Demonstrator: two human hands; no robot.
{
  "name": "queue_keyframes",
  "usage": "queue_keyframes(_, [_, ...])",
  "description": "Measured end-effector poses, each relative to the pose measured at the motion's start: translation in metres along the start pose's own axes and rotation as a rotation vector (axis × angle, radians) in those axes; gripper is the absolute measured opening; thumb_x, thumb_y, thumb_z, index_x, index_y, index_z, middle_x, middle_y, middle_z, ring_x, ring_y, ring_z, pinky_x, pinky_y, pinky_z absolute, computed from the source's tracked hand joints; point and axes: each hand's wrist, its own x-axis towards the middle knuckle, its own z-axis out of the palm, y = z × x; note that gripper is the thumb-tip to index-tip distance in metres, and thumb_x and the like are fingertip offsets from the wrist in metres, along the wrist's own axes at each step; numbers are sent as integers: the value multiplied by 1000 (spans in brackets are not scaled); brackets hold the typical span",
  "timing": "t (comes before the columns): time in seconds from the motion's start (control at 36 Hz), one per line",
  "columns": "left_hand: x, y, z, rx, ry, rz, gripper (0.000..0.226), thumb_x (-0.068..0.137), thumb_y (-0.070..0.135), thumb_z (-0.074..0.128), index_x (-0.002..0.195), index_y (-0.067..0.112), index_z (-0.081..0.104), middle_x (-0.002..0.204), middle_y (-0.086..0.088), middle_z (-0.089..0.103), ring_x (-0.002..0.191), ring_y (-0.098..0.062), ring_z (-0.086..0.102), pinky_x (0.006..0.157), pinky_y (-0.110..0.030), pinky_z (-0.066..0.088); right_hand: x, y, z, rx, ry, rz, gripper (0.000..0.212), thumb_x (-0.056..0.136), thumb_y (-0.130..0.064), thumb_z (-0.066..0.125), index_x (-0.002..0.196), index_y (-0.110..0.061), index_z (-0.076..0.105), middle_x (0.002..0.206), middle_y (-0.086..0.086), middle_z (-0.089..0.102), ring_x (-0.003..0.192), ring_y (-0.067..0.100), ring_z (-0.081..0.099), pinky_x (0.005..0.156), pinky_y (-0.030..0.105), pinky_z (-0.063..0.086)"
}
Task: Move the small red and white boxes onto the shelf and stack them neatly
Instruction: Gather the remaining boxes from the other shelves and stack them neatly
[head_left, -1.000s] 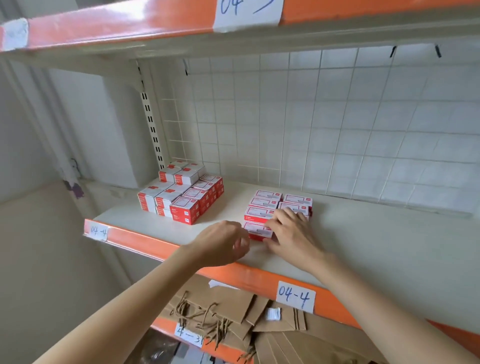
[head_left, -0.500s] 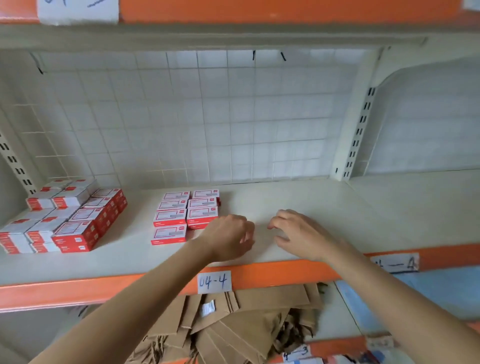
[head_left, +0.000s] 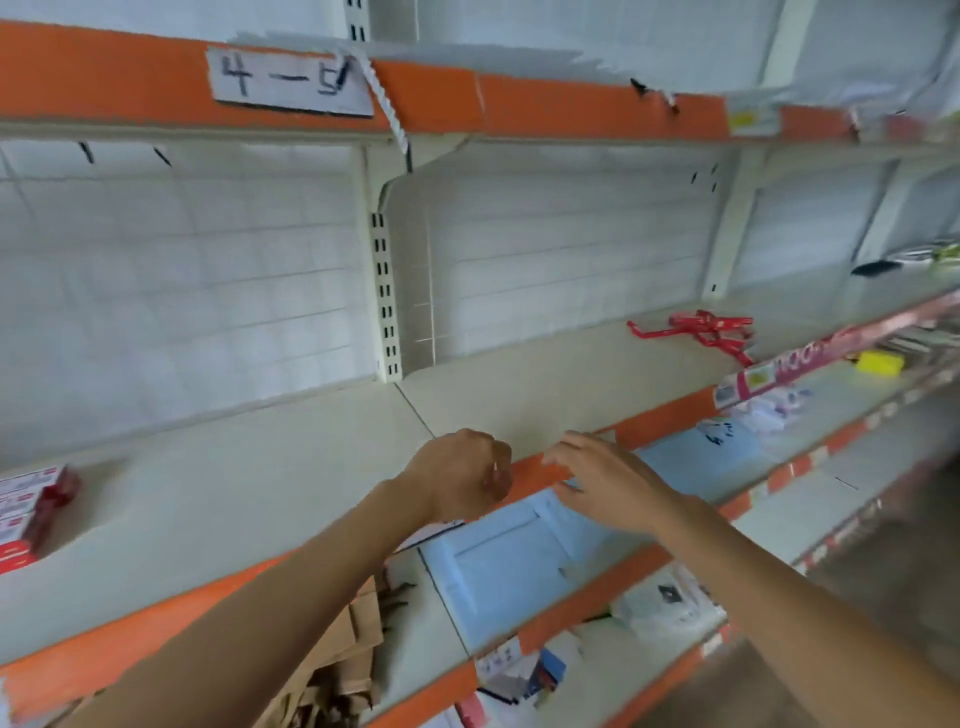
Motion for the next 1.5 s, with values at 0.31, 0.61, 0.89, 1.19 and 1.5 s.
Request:
queue_keyframes(0.31, [117, 105, 58, -90, 8, 72, 26, 92, 33, 49, 113, 23, 60, 108, 2, 61, 102, -20, 56, 81, -27, 43, -57, 140, -22, 67, 9, 237, 33, 92, -25, 55, 122, -13, 55, 119, 4, 53, 113, 19, 48, 93, 37, 42])
queue_keyframes(0.61, [254, 91, 79, -117, -24, 56, 18, 88, 30, 53, 101, 24, 64, 101, 0, 60, 87, -19, 59, 79, -29, 48, 3, 250, -25, 143, 103, 254, 34, 91, -25, 58, 122, -13, 54, 112, -4, 52, 108, 14, 49, 94, 28, 42])
queue_keyframes(0.89, [368, 80, 100, -140, -22, 30, 21, 90, 32, 53, 105, 21, 64, 103, 1, 62, 88, -19, 59, 81, -29, 48, 85, 348, -39, 66, 22, 303, 41, 92, -27, 55, 130, -14, 49, 121, 0, 51, 110, 15, 49, 95, 32, 42])
queue_keyframes(1.19, [403, 50, 105, -105, 11, -154, 20, 90, 32, 52, 102, 23, 65, 100, 3, 63, 76, -11, 53, 81, -30, 50, 181, 410, -22, -66, -113, 141, 33, 90, -21, 50, 120, -8, 53, 125, 6, 52, 116, 25, 50, 90, 35, 44])
queue_keyframes(1.5, [419, 58, 100, -84, 55, -379, 17, 90, 32, 54, 97, 23, 66, 96, 2, 64, 75, -9, 50, 79, -30, 49, 239, 460, 3, -231, -200, 13, 39, 93, -18, 49, 131, -12, 45, 133, 8, 45, 120, 27, 45, 93, 36, 37])
